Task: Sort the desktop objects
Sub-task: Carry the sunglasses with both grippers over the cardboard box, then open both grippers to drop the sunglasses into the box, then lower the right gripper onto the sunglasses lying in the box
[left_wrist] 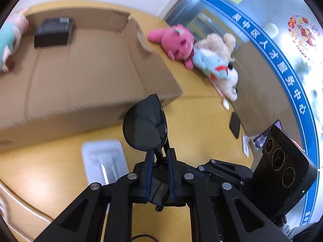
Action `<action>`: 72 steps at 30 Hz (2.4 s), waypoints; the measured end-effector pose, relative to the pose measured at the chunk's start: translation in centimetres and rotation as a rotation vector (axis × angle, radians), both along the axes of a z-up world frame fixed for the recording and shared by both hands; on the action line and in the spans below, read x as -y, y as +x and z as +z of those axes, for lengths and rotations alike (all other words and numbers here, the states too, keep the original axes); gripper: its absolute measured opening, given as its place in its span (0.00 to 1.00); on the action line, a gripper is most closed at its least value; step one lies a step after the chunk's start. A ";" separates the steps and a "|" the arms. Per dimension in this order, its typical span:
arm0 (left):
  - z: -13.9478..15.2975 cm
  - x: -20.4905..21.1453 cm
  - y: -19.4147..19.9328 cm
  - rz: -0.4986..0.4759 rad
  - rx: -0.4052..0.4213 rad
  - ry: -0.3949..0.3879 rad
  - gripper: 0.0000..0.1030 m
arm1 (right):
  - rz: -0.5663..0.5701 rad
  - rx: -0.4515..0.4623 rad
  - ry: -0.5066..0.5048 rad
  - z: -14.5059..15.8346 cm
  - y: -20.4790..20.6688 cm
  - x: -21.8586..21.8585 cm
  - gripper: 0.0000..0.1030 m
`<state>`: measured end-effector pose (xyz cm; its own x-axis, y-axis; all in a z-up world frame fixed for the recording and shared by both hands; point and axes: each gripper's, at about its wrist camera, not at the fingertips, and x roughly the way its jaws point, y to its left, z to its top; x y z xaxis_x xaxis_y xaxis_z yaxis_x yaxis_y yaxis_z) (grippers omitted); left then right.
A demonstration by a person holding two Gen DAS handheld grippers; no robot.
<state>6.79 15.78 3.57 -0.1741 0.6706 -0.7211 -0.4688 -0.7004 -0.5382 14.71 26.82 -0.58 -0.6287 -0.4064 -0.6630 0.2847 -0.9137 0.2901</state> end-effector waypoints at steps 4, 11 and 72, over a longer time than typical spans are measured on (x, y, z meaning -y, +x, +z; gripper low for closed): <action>3.3 1.3 -2.6 0.021 -0.064 0.014 0.10 | 0.041 -0.061 0.009 3.0 -2.8 0.9 0.08; 9.2 1.6 -8.8 0.049 -0.181 0.014 0.10 | 0.079 -0.160 0.043 8.2 -8.8 2.0 0.09; -0.1 20.9 -9.2 0.440 -0.153 -0.196 0.85 | 0.200 0.480 0.457 -4.2 -31.5 12.6 0.67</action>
